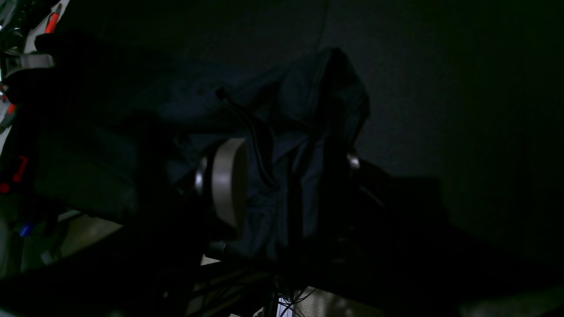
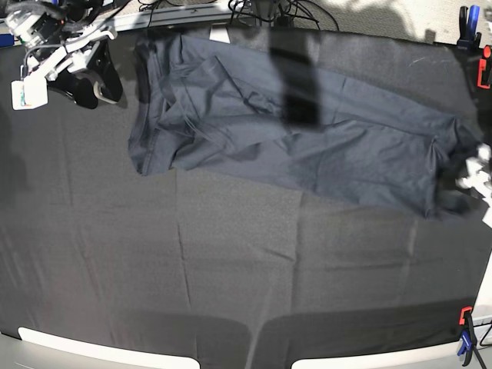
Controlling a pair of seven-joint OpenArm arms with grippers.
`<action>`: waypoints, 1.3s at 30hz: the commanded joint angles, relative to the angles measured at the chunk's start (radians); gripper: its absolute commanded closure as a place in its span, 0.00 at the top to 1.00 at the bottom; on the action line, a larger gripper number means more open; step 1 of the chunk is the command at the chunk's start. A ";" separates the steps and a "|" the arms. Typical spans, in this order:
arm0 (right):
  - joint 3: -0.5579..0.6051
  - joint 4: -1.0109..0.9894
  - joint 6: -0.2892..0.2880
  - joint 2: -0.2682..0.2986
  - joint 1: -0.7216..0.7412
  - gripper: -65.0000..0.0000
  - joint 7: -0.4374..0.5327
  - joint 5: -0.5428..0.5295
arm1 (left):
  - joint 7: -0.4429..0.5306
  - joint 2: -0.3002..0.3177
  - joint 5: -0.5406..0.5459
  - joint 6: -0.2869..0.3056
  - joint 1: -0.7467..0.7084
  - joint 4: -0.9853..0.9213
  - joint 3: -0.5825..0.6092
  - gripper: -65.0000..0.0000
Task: Layout the t-shirt on the table in an organized manner, then fold the t-shirt properly
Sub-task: 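Press the folded end down with the left gripper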
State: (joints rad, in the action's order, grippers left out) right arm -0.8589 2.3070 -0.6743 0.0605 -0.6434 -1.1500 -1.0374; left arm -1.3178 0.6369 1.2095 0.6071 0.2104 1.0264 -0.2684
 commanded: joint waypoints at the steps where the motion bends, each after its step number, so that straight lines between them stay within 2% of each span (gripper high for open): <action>1: -0.004 0.018 -0.024 0.006 -0.002 0.42 0.024 -0.021 | -0.006 0.013 0.033 0.013 -0.002 0.022 -0.008 0.00; 9: -0.004 0.018 -0.024 0.006 -0.002 0.42 0.024 -0.021 | 0.002 -0.077 0.037 0.015 -0.139 0.239 -0.008 0.00; 14: -0.004 0.018 -0.024 0.006 -0.002 0.42 0.024 -0.021 | 0.002 -0.161 0.036 0.015 -0.201 0.431 -0.008 0.00; 17: -0.004 0.018 -0.024 0.006 -0.002 0.42 0.024 -0.021 | 0.031 -0.242 -0.033 0.014 -0.231 0.498 -0.008 0.00; 22: -0.004 0.018 -0.024 0.006 -0.002 0.42 0.024 -0.021 | 0.176 -0.370 -0.183 0.014 -0.266 0.503 -0.006 0.00; 25: -0.004 0.018 -0.024 0.006 -0.002 0.42 0.024 -0.021 | 0.182 -0.425 -0.239 0.015 -0.269 0.503 -0.006 0.00; 29: -0.004 0.018 -0.024 0.006 -0.002 0.42 0.024 -0.021 | 0.173 -0.460 -0.238 0.014 -0.276 0.503 -0.005 0.00; 33: -0.004 0.018 -0.024 0.006 -0.002 0.42 0.024 -0.021 | 0.053 -0.478 -0.165 0.015 -0.277 0.503 -0.005 0.00; 39: -0.004 0.018 -0.024 0.006 -0.002 0.42 0.026 -0.021 | 0.096 -0.479 -0.150 0.015 -0.277 0.503 -0.005 0.00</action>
State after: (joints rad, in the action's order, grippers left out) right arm -0.8593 2.3070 -0.6743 0.0608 -0.6430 -1.1496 -1.0374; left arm -1.2346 0.1528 1.0286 0.6136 -0.0799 1.5120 -0.2714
